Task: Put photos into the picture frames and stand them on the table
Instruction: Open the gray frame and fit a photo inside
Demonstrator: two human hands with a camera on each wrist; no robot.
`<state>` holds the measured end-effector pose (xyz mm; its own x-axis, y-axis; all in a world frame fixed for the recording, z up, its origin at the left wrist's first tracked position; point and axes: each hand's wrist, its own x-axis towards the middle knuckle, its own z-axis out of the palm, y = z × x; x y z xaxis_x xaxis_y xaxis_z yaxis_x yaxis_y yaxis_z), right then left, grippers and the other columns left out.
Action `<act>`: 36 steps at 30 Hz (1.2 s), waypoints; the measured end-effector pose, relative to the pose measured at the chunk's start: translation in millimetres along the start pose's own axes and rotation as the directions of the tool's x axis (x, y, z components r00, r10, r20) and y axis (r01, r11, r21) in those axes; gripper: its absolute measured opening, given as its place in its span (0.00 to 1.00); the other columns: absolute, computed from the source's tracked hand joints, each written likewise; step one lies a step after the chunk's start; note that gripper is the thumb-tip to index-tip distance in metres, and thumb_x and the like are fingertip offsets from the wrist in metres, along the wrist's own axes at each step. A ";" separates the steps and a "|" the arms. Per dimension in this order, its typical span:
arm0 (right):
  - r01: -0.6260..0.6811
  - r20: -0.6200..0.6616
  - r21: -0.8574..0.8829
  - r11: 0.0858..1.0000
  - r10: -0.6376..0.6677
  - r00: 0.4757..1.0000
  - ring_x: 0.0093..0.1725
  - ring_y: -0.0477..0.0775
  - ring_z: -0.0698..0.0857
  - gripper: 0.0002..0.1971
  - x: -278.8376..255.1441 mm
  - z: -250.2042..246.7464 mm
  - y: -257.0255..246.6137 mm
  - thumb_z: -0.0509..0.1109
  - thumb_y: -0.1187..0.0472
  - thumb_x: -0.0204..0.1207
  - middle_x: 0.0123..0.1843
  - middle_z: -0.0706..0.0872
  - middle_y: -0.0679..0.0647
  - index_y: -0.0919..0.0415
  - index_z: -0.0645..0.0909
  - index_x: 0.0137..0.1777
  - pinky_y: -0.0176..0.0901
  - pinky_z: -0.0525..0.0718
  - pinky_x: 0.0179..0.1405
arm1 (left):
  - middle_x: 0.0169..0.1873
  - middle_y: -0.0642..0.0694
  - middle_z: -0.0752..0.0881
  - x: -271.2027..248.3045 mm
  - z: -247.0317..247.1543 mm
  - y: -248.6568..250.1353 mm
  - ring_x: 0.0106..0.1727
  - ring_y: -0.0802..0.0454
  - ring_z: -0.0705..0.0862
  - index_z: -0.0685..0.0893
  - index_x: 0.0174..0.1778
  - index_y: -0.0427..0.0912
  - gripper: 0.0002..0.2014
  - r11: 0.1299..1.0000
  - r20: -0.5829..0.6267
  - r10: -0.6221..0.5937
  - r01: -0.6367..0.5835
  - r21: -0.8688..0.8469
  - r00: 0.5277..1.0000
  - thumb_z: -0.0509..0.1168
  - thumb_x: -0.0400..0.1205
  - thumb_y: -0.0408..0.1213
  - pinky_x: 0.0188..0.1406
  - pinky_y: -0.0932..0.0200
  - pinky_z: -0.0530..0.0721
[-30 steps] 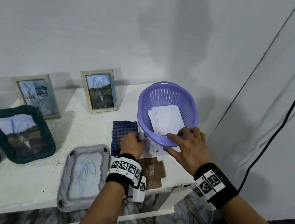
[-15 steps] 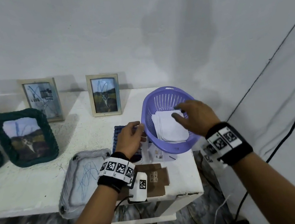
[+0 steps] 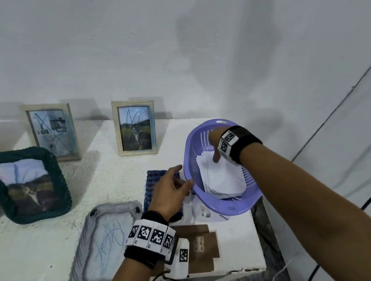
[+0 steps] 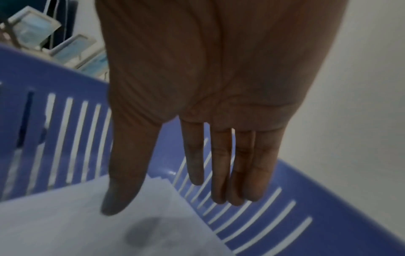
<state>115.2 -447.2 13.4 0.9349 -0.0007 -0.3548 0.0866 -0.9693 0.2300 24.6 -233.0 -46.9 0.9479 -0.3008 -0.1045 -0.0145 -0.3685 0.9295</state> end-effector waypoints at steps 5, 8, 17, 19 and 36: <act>0.023 0.074 -0.126 0.992 -0.013 0.997 0.68 0.61 0.79 0.33 6.5 17.5 -11.0 0.74 0.47 0.74 0.71 0.77 0.58 0.59 0.70 0.75 0.49 0.78 0.61 | 0.39 0.53 0.88 1.5 -1.6 -2.7 0.43 0.60 0.87 0.71 0.78 0.46 0.28 1.000 0.018 0.010 -0.010 -0.006 1.000 0.70 0.82 0.42 0.41 0.68 0.82; 0.006 0.102 -0.106 0.994 0.005 0.995 0.68 0.61 0.79 0.31 7.9 18.3 -10.7 0.75 0.49 0.73 0.71 0.77 0.59 0.60 0.71 0.73 0.48 0.78 0.58 | 0.39 0.53 0.88 1.6 -2.4 -3.6 0.43 0.62 0.86 0.71 0.78 0.46 0.28 1.000 0.025 0.016 -0.016 0.001 1.000 0.70 0.82 0.43 0.38 0.74 0.80; -0.075 -0.053 -0.021 0.997 0.074 0.996 0.60 0.61 0.83 0.11 8.4 -0.7 -12.2 0.66 0.60 0.77 0.59 0.85 0.55 0.57 0.79 0.59 0.51 0.81 0.61 | 0.40 0.52 0.88 0.3 -5.9 -0.7 0.45 0.57 0.86 0.70 0.79 0.48 0.29 0.999 0.030 0.016 -0.017 0.041 0.999 0.69 0.82 0.45 0.48 0.59 0.85; -0.051 -0.133 0.130 0.990 0.068 0.989 0.56 0.62 0.83 0.11 11.1 -5.4 -4.8 0.65 0.62 0.74 0.58 0.85 0.57 0.55 0.78 0.56 0.49 0.82 0.54 | 0.41 0.53 0.87 -1.2 -7.2 1.1 0.46 0.57 0.86 0.69 0.79 0.48 0.29 0.997 0.035 0.026 -0.028 0.072 0.999 0.68 0.83 0.46 0.50 0.57 0.85; 0.441 -0.560 0.711 0.548 0.061 0.826 0.48 0.46 0.86 0.13 -149.5 -100.1 -53.9 0.68 0.66 0.75 0.47 0.89 0.47 0.52 0.86 0.56 0.38 0.83 0.48 | 0.46 0.51 0.88 -42.1 -86.0 46.5 0.49 0.53 0.87 0.84 0.59 0.54 0.11 0.927 -0.139 0.268 -0.295 -0.233 0.953 0.70 0.82 0.37 0.51 0.57 0.87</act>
<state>5.2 -370.3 144.8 0.9705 0.0780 0.2282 0.2153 -0.7060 -0.6747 11.4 -161.8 31.2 0.9440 -0.2634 0.1989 -0.2186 -0.0476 0.9746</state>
